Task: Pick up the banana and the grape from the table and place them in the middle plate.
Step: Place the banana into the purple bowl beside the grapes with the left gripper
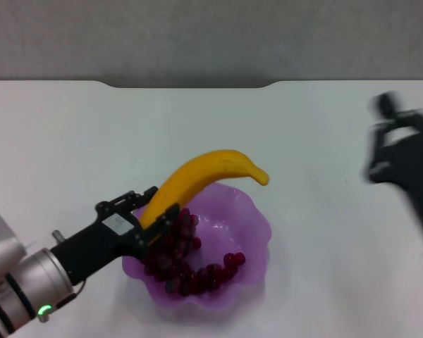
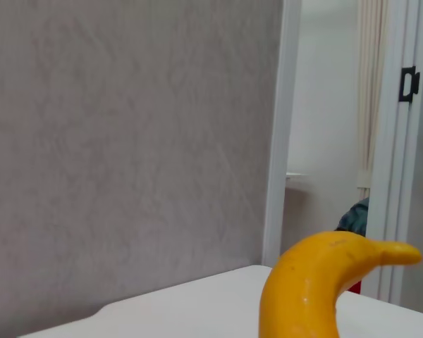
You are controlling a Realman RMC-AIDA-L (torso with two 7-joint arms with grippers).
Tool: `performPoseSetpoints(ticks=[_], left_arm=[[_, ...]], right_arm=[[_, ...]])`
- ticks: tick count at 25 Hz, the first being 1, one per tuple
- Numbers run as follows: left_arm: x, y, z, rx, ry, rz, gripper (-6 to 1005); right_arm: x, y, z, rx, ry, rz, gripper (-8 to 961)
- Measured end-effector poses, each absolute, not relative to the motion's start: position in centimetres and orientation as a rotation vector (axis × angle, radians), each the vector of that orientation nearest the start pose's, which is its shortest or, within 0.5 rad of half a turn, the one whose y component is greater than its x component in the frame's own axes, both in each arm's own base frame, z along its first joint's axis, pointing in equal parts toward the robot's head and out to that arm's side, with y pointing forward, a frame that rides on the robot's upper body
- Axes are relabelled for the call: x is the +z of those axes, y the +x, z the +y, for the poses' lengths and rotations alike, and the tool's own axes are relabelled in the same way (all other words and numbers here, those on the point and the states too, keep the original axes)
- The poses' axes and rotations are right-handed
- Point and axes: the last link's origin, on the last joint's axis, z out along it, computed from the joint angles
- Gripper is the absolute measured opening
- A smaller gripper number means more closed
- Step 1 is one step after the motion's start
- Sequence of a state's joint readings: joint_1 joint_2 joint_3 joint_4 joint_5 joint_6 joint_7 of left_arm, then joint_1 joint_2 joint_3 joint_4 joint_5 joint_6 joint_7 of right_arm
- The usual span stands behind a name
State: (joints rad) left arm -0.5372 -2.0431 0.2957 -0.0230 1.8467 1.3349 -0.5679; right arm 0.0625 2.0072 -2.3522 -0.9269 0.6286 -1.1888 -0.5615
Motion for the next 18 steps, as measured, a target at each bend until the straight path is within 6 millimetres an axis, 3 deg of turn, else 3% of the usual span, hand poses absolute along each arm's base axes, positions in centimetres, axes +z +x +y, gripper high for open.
performPoseSetpoints(ticks=[7, 18], left_arm=[[-7.2, -29.3, 30.9, -0.778, -2.284, -0.51, 498], [-7.9, -29.3, 33.4, -0.645, -2.269, -0.55, 500]], right_arm=[[3.0, 27.7, 25.3, 0.541, -1.243, 0.054, 22], [3.0, 28.3, 25.4, 0.511, -1.241, 0.067, 22]])
